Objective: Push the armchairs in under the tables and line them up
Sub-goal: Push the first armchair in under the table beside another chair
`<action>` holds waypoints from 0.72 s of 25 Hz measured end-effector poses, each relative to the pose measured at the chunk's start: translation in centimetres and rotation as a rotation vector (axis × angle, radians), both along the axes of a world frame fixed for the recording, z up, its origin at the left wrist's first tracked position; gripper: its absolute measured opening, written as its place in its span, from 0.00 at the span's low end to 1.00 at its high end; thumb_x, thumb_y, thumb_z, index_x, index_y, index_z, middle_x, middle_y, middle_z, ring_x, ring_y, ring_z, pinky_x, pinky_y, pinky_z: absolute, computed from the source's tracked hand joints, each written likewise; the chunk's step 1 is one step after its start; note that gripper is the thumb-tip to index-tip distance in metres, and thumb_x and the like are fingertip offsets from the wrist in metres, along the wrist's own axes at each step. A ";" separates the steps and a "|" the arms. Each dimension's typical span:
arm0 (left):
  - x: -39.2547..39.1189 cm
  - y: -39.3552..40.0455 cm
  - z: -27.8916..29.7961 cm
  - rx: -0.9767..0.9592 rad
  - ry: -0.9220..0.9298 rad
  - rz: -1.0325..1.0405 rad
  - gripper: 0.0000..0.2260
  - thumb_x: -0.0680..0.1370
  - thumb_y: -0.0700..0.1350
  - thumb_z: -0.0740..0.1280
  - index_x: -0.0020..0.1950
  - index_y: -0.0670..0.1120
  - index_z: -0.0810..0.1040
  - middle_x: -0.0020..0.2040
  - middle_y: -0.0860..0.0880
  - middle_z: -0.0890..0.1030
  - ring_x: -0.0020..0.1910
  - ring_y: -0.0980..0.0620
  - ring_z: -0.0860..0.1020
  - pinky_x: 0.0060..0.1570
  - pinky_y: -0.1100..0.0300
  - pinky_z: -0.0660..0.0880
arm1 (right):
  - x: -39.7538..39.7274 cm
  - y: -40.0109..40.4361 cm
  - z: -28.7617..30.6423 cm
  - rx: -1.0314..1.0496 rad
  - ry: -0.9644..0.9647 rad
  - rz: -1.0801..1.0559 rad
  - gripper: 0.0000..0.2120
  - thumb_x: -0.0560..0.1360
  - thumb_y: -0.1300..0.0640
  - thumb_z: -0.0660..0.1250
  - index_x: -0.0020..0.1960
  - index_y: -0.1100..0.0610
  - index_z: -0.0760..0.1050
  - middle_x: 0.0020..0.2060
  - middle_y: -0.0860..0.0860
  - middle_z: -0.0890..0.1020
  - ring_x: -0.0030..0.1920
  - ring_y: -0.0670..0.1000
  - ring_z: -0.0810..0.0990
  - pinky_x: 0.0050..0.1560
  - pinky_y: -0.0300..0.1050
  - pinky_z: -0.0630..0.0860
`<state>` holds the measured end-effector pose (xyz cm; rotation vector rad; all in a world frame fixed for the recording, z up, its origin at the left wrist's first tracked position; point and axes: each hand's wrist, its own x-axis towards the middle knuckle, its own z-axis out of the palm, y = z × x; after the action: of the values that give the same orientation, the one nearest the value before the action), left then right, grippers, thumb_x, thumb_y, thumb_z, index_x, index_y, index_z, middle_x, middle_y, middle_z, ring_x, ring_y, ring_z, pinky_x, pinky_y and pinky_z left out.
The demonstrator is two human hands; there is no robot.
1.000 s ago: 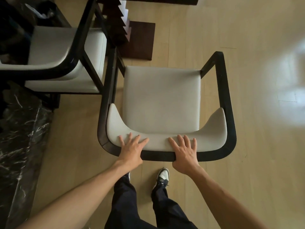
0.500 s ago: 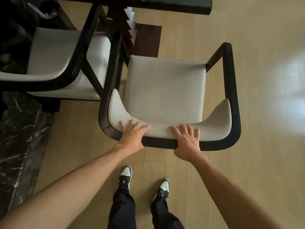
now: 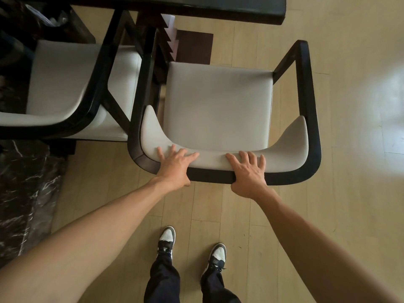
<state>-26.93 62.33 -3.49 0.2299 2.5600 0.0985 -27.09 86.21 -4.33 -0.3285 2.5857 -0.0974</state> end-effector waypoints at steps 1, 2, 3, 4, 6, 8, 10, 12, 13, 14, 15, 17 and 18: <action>-0.7 -0.1 0.0 0.002 -0.011 0.005 0.44 0.66 0.54 0.79 0.78 0.59 0.60 0.71 0.49 0.70 0.73 0.41 0.60 0.68 0.26 0.53 | -0.7 -0.1 -0.1 0.002 0.000 0.001 0.44 0.67 0.55 0.70 0.77 0.45 0.53 0.73 0.58 0.61 0.76 0.63 0.54 0.75 0.70 0.41; -1.4 -0.1 -0.1 0.004 -0.022 0.010 0.44 0.66 0.53 0.79 0.78 0.59 0.60 0.70 0.49 0.70 0.73 0.41 0.60 0.68 0.26 0.52 | -1.3 -0.2 -0.1 0.003 -0.001 -0.001 0.44 0.67 0.55 0.70 0.77 0.45 0.53 0.73 0.58 0.61 0.76 0.63 0.54 0.75 0.70 0.41; -1.9 -0.1 0.0 0.005 -0.030 0.015 0.44 0.67 0.53 0.79 0.78 0.59 0.60 0.71 0.49 0.70 0.73 0.40 0.59 0.68 0.26 0.51 | -1.8 -0.2 -0.2 0.003 0.001 -0.002 0.44 0.67 0.55 0.70 0.77 0.45 0.53 0.73 0.58 0.61 0.76 0.63 0.54 0.75 0.70 0.41; -2.4 -0.2 0.0 0.006 -0.034 0.019 0.44 0.67 0.52 0.79 0.78 0.59 0.60 0.71 0.49 0.70 0.74 0.39 0.59 0.68 0.25 0.51 | -2.4 -0.3 -0.2 0.002 0.007 0.002 0.44 0.67 0.55 0.71 0.77 0.45 0.53 0.73 0.57 0.62 0.76 0.63 0.54 0.75 0.70 0.42; -3.5 -0.5 0.1 0.008 -0.040 0.020 0.44 0.67 0.52 0.79 0.78 0.59 0.60 0.72 0.49 0.69 0.75 0.39 0.58 0.69 0.25 0.50 | -3.4 -0.5 -0.3 0.002 0.015 0.006 0.44 0.67 0.54 0.71 0.77 0.44 0.53 0.73 0.57 0.62 0.76 0.63 0.55 0.75 0.71 0.43; -4.6 -0.8 0.0 0.018 -0.051 0.021 0.44 0.67 0.52 0.79 0.78 0.59 0.59 0.75 0.50 0.67 0.76 0.39 0.56 0.69 0.25 0.49 | -4.3 -0.9 -0.4 0.004 0.014 0.002 0.44 0.67 0.54 0.71 0.77 0.45 0.53 0.73 0.57 0.62 0.76 0.63 0.55 0.75 0.70 0.43; -5.7 -1.2 0.0 0.027 -0.056 0.017 0.44 0.67 0.52 0.79 0.79 0.59 0.60 0.75 0.50 0.67 0.77 0.39 0.56 0.69 0.25 0.48 | -5.2 -1.3 -0.4 0.009 0.015 -0.001 0.44 0.67 0.55 0.71 0.77 0.45 0.53 0.73 0.57 0.62 0.76 0.63 0.55 0.75 0.70 0.42; -6.5 -1.4 0.0 0.037 -0.058 0.024 0.44 0.67 0.52 0.79 0.78 0.59 0.60 0.75 0.51 0.67 0.76 0.40 0.56 0.69 0.25 0.47 | -6.0 -1.5 -0.4 0.013 0.017 -0.001 0.44 0.67 0.55 0.71 0.77 0.45 0.53 0.73 0.57 0.62 0.75 0.63 0.55 0.75 0.70 0.42; -6.9 -1.6 -0.1 0.040 -0.054 0.025 0.44 0.67 0.52 0.79 0.78 0.59 0.60 0.75 0.51 0.67 0.76 0.40 0.56 0.68 0.25 0.47 | -6.4 -1.6 -0.4 0.013 0.019 -0.002 0.44 0.67 0.55 0.71 0.77 0.45 0.53 0.73 0.57 0.62 0.75 0.62 0.55 0.75 0.70 0.43; -7.3 -1.7 -0.1 0.040 -0.047 0.023 0.44 0.67 0.52 0.79 0.78 0.59 0.61 0.75 0.51 0.68 0.76 0.40 0.57 0.68 0.25 0.48 | -6.9 -1.7 -0.4 0.014 0.022 -0.003 0.44 0.66 0.55 0.71 0.77 0.45 0.53 0.72 0.57 0.63 0.75 0.62 0.55 0.75 0.70 0.43; -7.7 -1.8 0.0 0.039 -0.041 0.021 0.44 0.67 0.53 0.79 0.78 0.59 0.61 0.74 0.51 0.68 0.76 0.40 0.57 0.68 0.25 0.48 | -7.3 -1.8 -0.5 0.014 0.025 -0.003 0.44 0.66 0.55 0.71 0.77 0.45 0.53 0.72 0.56 0.63 0.75 0.62 0.55 0.75 0.70 0.43; -8.4 -1.9 -0.1 0.045 -0.029 0.017 0.43 0.67 0.53 0.79 0.78 0.58 0.62 0.74 0.51 0.69 0.76 0.39 0.58 0.68 0.25 0.48 | -8.0 -1.9 -0.6 0.013 0.029 -0.005 0.44 0.66 0.55 0.71 0.76 0.44 0.53 0.72 0.56 0.63 0.75 0.62 0.56 0.75 0.70 0.43; -8.6 -2.0 -0.1 0.048 -0.023 0.012 0.44 0.67 0.54 0.79 0.78 0.58 0.62 0.73 0.51 0.69 0.75 0.40 0.58 0.68 0.25 0.49 | -8.2 -2.0 -0.7 0.012 0.031 -0.007 0.44 0.66 0.54 0.71 0.76 0.44 0.53 0.72 0.56 0.63 0.75 0.62 0.56 0.75 0.70 0.43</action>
<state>-35.51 60.30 -3.60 0.2311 2.5384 0.1665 -35.32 84.24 -5.01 -0.3189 2.6170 -0.0793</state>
